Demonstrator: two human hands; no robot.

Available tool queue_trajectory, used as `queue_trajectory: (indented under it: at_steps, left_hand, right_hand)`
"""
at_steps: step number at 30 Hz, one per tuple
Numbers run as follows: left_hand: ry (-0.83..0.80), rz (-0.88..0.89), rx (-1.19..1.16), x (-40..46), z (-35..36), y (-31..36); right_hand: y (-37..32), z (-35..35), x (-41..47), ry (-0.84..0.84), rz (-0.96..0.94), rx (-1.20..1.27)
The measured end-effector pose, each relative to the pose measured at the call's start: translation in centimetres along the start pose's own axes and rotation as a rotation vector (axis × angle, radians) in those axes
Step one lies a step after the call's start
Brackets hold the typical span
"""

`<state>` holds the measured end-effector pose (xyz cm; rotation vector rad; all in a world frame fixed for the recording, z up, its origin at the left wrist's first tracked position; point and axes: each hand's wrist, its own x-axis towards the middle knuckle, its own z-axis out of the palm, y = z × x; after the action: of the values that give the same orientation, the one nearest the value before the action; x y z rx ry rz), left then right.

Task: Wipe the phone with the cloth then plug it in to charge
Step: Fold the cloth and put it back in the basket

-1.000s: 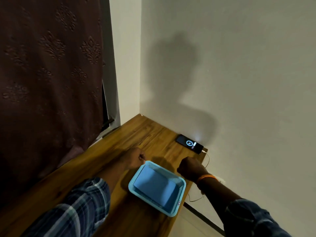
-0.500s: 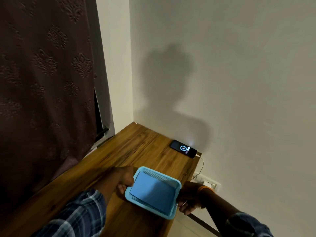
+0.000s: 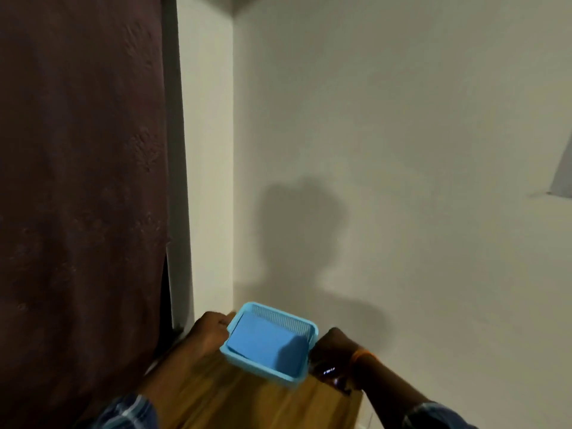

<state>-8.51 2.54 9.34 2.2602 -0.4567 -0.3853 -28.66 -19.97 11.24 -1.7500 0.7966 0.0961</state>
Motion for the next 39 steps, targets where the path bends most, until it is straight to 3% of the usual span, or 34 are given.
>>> queue_trajectory:
  at_steps: [8, 17, 23, 28, 34, 39]
  left_hand:
    - [0.104, 0.006, -0.202, 10.5, 0.6, -1.3]
    - [0.108, -0.140, -0.325, 18.3, 6.8, -9.8]
    - [0.049, -0.129, -0.318, 20.9, 9.0, -10.7]
    - [0.066, -0.192, -0.374, 21.8, 9.5, -10.5]
    - [0.182, -0.077, -0.209, 20.6, 9.5, -9.5]
    - [0.151, 0.206, 0.149, 16.6, 7.1, -7.3]
  right_hand:
    - [-4.1, 0.0, 10.6, 0.076, -0.024, 0.067]
    - [1.5, 5.4, 21.8, 0.103, 0.013, -0.083]
    - [4.2, 6.5, 24.7, 0.121, 0.123, -0.005]
    - [5.4, 6.6, 25.5, 0.166, 0.066, 0.067]
    - [5.7, 6.3, 23.1, 0.147, 0.102, 0.094]
    - [3.3, 1.5, 17.6, 0.206, 0.021, -0.259]
